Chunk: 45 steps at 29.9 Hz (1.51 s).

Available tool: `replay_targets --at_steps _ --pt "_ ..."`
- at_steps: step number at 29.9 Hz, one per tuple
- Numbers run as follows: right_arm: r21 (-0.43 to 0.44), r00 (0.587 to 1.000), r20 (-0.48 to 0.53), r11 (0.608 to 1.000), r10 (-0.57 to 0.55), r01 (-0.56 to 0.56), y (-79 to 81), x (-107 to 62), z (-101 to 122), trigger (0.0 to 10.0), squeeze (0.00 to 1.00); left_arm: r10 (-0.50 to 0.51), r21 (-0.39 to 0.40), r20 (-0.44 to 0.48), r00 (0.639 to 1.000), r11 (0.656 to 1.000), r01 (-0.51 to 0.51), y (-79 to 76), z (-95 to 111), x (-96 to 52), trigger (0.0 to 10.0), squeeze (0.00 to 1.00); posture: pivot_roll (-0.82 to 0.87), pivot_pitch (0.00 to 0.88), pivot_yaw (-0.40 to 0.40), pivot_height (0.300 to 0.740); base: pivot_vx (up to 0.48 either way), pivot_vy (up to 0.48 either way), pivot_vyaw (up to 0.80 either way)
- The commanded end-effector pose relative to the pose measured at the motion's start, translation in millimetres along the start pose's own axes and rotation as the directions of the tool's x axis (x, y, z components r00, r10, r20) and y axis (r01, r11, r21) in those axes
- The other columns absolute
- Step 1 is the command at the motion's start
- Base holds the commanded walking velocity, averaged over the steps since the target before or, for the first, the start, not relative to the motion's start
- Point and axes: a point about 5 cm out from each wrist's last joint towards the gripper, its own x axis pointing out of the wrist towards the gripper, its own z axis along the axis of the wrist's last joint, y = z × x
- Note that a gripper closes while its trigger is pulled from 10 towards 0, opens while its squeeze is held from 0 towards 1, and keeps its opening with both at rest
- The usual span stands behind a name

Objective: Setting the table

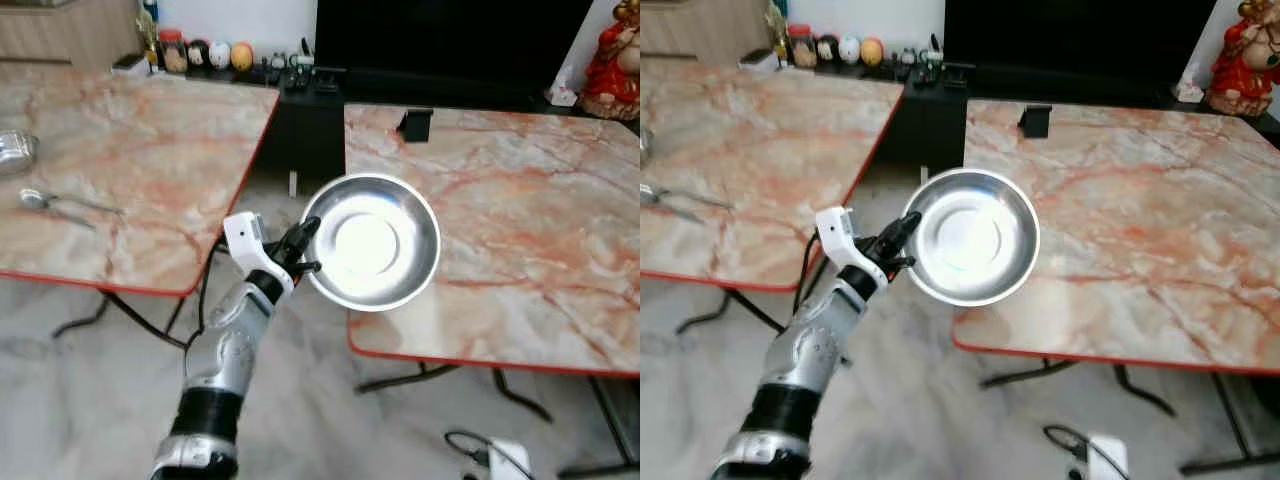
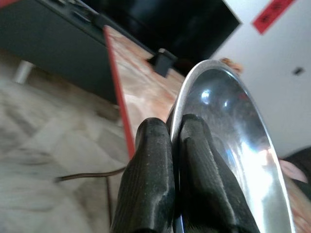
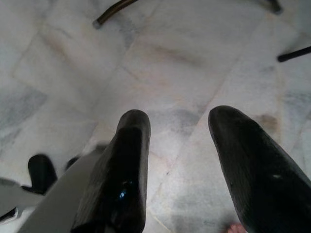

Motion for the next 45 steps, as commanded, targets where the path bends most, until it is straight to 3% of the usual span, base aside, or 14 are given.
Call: replay_targets --at_steps 1,12,35,42,45 --pt "-0.01 1.0 -0.002 1.0 -0.019 0.019 -7.9 -0.6 0.2 10.0 0.0 -0.043 -0.002 0.022 0.999 0.999 0.043 -13.4 4.0 5.3 10.0 0.0 0.13 0.0 -0.054 0.707 0.0 -0.48 0.0" --pt "-0.084 0.999 -0.039 0.996 -0.016 0.012 -9.0 -0.4 -1.6 10.0 0.0 -0.033 0.01 0.026 0.999 0.999 0.032 -9.6 6.2 6.5 10.0 0.0 0.12 0.0 -0.055 0.707 0.0 -0.48 0.33" --pt "-0.082 0.999 -0.037 0.997 -0.014 0.011 -8.6 -0.1 -0.3 10.0 0.0 -0.022 0.038 0.028 0.999 0.999 0.021 -3.1 9.2 6.3 10.0 0.0 0.13 0.0 -0.061 0.707 0.0 -0.479 0.0" --pt "-0.071 0.999 -0.032 0.997 -0.017 0.015 -8.9 -0.1 -0.1 10.0 0.0 -0.068 0.241 -0.068 0.995 0.967 0.082 -2.7 11.1 3.6 10.0 0.0 0.12 0.0 -0.06 0.707 0.0 -0.047 0.0" --pt "-0.072 0.999 -0.032 0.997 -0.017 0.014 -9.2 -0.1 0.2 10.0 0.0 -0.076 0.277 -0.077 0.994 0.956 0.094 -1.0 16.4 2.8 10.0 0.0 0.13 0.0 -0.063 0.707 0.0 0.0 0.0"
